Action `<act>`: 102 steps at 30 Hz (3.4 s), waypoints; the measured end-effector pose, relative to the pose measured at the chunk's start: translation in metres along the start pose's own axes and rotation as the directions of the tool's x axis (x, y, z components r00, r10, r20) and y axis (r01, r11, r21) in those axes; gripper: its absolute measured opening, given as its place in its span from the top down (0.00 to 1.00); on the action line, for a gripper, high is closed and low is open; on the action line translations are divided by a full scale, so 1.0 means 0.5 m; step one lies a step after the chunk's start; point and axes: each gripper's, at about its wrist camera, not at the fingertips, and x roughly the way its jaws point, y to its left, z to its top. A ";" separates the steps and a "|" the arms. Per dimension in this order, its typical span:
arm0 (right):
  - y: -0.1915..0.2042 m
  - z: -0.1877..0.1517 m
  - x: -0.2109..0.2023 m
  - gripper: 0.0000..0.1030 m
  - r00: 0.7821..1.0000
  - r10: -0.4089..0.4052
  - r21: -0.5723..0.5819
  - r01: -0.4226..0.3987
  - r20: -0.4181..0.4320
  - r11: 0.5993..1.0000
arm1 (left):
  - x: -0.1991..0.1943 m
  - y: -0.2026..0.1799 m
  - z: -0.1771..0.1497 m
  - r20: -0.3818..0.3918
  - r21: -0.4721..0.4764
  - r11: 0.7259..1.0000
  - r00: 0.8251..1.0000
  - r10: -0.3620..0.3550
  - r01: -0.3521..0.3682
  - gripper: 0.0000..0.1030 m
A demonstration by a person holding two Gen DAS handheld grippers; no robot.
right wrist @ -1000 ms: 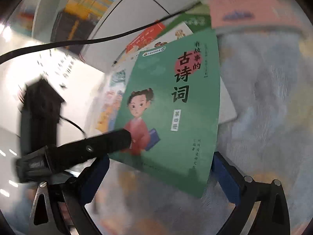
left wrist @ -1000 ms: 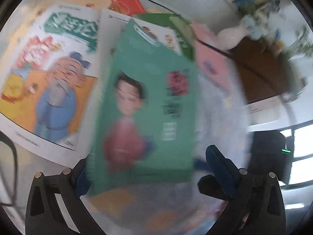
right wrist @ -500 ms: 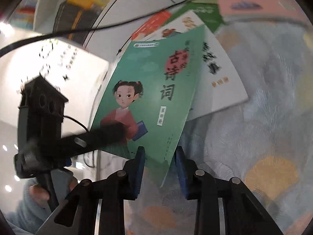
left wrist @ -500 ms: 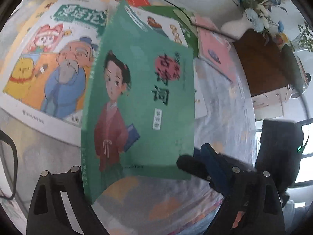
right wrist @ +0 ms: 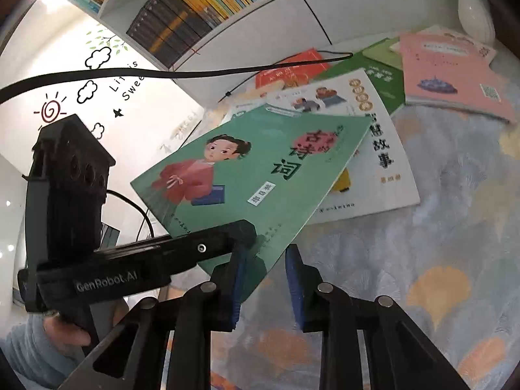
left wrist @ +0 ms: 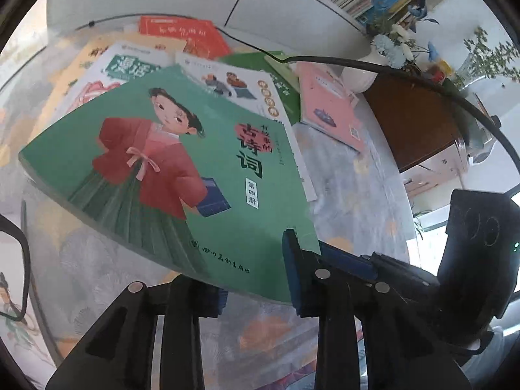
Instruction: Organize books
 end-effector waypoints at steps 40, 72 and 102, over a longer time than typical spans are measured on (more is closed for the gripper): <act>-0.163 0.156 0.116 0.12 0.965 0.033 -0.066 -0.052 -0.258 0.996 | 0.038 0.143 -0.070 -0.118 -0.212 0.953 0.974 0.195 -0.216 0.68; -0.077 0.122 0.157 0.74 0.928 0.110 -0.169 -0.180 -0.355 0.969 | 0.071 0.100 -0.057 -0.056 -0.074 0.942 0.945 0.323 -0.327 0.53; 0.368 0.000 0.213 0.74 0.991 -0.026 -0.710 -0.077 -0.132 0.700 | -0.276 0.211 -0.293 0.125 -0.443 0.817 0.877 0.464 -0.369 0.59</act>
